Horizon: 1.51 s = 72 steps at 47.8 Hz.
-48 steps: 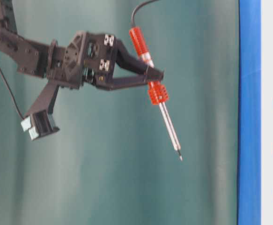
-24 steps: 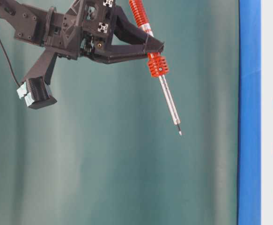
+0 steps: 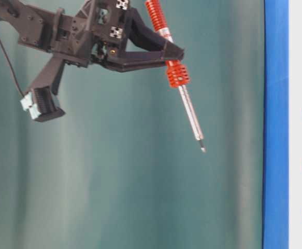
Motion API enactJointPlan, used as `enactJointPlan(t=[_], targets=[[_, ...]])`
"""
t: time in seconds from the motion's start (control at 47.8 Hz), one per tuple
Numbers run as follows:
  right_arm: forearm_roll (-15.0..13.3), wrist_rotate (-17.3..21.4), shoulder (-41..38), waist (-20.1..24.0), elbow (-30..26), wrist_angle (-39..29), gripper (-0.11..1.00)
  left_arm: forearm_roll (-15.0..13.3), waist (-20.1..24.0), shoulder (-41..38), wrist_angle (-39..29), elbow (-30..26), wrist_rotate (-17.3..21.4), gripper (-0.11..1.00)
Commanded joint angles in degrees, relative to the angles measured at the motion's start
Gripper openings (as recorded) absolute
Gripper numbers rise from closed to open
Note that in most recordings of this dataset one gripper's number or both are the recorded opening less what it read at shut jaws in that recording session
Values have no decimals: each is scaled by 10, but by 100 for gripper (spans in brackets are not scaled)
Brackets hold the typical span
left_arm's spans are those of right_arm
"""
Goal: Touch the tip of the soldering iron to the mark.
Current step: 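Lower the iron tip onto the middle red dot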
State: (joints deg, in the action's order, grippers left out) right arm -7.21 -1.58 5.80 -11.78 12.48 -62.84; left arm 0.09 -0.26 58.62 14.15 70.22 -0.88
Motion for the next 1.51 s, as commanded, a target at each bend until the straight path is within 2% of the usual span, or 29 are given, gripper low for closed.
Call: enactJointPlan(t=[0.0, 0.711, 1.485], targets=[[4, 1, -5, 2, -1, 11, 6, 1, 0, -3, 3, -6, 1, 2], [22, 1, -110, 7, 43, 124, 6, 1, -1, -3, 2, -6, 1, 2], [22, 0, -123, 0, 50, 134, 6, 0, -1, -3, 3, -6, 0, 2]])
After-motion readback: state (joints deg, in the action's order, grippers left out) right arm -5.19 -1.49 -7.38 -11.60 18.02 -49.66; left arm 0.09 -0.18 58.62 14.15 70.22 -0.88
